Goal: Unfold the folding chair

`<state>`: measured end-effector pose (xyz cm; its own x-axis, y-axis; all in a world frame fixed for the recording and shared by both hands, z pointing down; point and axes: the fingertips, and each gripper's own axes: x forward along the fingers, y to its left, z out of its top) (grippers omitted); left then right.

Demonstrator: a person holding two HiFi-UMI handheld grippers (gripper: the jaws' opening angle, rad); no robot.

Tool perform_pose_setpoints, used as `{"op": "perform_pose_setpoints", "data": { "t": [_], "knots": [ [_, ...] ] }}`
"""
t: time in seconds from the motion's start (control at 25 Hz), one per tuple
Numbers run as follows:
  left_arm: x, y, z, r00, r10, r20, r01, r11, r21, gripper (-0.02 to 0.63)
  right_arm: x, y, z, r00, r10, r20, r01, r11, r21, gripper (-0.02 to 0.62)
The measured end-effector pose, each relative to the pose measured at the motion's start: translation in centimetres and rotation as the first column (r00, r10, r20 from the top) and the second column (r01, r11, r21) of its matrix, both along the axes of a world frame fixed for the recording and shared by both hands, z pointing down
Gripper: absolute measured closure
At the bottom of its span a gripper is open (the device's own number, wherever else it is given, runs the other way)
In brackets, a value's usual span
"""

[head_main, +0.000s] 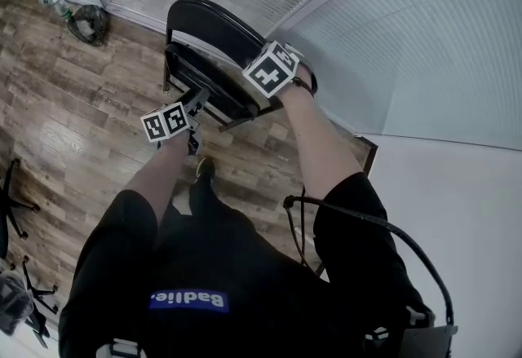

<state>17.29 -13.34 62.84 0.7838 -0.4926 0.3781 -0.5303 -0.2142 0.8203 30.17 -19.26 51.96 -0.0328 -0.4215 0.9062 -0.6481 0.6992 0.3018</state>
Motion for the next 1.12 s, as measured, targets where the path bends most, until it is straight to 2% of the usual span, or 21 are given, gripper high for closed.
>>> {"op": "perform_pose_setpoints", "data": {
  "t": [0.24, 0.6, 1.12],
  "knots": [
    [0.8, -1.0, 1.6, 0.999, -0.038, -0.015, 0.038, 0.998, -0.042, 0.403, -0.3, 0.4, 0.2, 1.000, -0.001, 0.000, 0.001, 1.000, -0.005, 0.405],
    [1.9, -2.3, 4.0, 0.997, -0.075, 0.002, 0.075, 0.993, -0.093, 0.403, -0.4, 0.6, 0.0, 1.000, -0.005, -0.010, 0.005, 1.000, 0.009, 0.403],
    [2.5, -4.7, 6.2, 0.985, -0.173, -0.014, 0.169, 0.974, -0.153, 0.403, -1.2, 1.2, -0.2, 1.000, -0.008, -0.016, 0.008, 1.000, 0.016, 0.403]
  ]
}}
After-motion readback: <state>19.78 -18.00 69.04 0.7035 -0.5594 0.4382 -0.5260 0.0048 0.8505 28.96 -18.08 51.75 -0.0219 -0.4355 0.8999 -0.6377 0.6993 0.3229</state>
